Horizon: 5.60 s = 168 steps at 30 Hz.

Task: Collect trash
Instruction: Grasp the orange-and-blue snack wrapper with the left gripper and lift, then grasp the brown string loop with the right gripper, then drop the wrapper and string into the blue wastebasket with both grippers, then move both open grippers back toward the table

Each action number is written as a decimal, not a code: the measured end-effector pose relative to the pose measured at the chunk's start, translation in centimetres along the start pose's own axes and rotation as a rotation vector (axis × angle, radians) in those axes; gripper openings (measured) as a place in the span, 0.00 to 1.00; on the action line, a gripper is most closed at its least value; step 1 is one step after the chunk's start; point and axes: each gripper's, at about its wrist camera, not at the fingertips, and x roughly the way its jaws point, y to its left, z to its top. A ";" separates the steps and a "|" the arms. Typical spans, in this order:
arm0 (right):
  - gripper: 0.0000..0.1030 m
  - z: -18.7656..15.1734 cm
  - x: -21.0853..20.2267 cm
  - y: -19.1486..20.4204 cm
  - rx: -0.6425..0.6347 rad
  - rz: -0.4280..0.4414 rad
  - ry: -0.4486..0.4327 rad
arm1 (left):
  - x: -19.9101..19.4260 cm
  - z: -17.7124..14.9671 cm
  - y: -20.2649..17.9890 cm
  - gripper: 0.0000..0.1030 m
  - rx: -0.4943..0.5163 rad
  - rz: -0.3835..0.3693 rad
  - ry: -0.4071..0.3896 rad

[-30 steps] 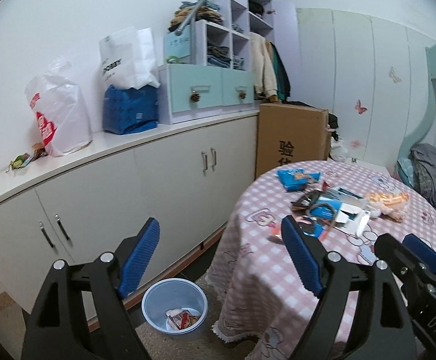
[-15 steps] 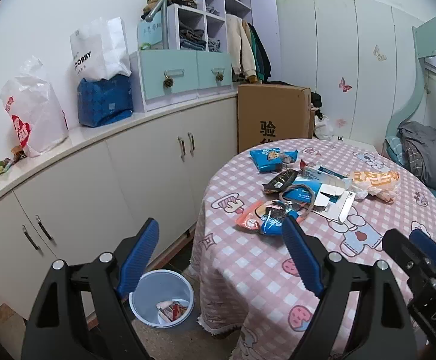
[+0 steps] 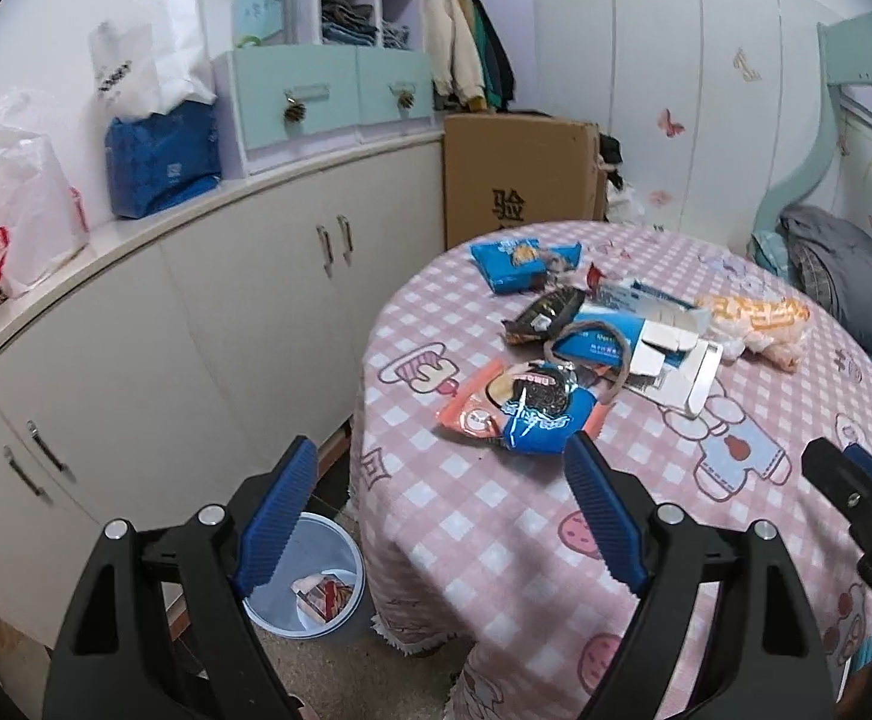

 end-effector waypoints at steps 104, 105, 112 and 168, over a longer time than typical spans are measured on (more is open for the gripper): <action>0.06 -17.8 33.3 31.6 -0.310 0.326 0.665 | 23.5 -14.7 32.8 0.67 -0.570 0.251 0.534; 0.08 -17.7 33.4 31.8 -0.301 0.328 0.671 | 23.0 -14.6 33.3 0.69 -0.574 0.274 0.523; 0.44 -16.8 31.9 32.9 -0.314 0.334 0.641 | 19.5 -12.9 34.2 0.70 -0.579 0.323 0.444; 0.54 0.3 -3.4 7.8 -0.108 0.095 -0.075 | -6.2 0.3 3.4 0.79 -0.081 0.061 -0.130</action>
